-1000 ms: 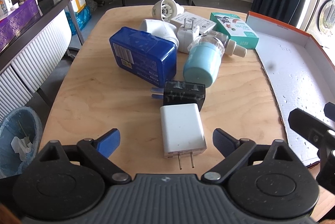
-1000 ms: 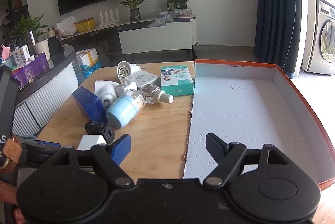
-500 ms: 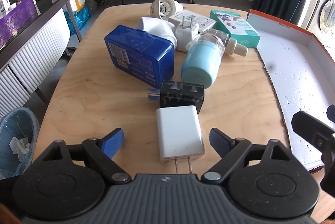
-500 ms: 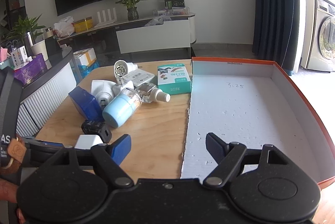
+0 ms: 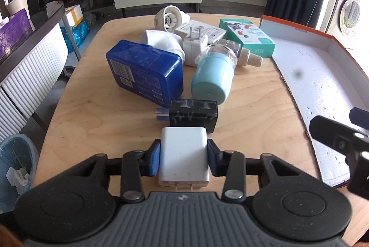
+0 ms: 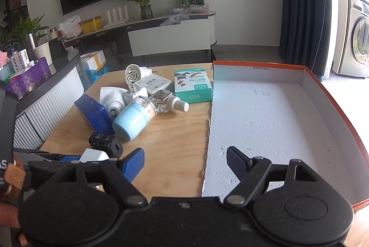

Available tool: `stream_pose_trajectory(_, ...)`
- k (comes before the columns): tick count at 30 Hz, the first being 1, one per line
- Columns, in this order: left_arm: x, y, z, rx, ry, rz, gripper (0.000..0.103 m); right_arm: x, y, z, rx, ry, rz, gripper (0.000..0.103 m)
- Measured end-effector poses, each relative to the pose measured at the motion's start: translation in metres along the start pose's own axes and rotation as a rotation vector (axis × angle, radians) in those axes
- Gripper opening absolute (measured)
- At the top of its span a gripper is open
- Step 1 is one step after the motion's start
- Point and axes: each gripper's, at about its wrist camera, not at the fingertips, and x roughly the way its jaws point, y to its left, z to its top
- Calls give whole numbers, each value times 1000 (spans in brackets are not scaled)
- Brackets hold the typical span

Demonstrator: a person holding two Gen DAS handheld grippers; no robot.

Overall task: Organize rigid objects
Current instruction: 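Close the left tool on the white charger while the right tool grasps the light blue toothpick holder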

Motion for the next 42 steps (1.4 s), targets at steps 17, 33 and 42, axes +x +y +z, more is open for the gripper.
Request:
stream_pose_trajectory(17,-17,41,34,-65,-60,33,41,73,30,59,187,188,127,92)
stream_pose_trajectory(33,-9,58,47,-93,-64,30,42,138,61,59,99,373,39,57)
stream_pose_trajectory(42,-15,38,52,-77,-79,-10,42,82,27,54,60,291,47,57)
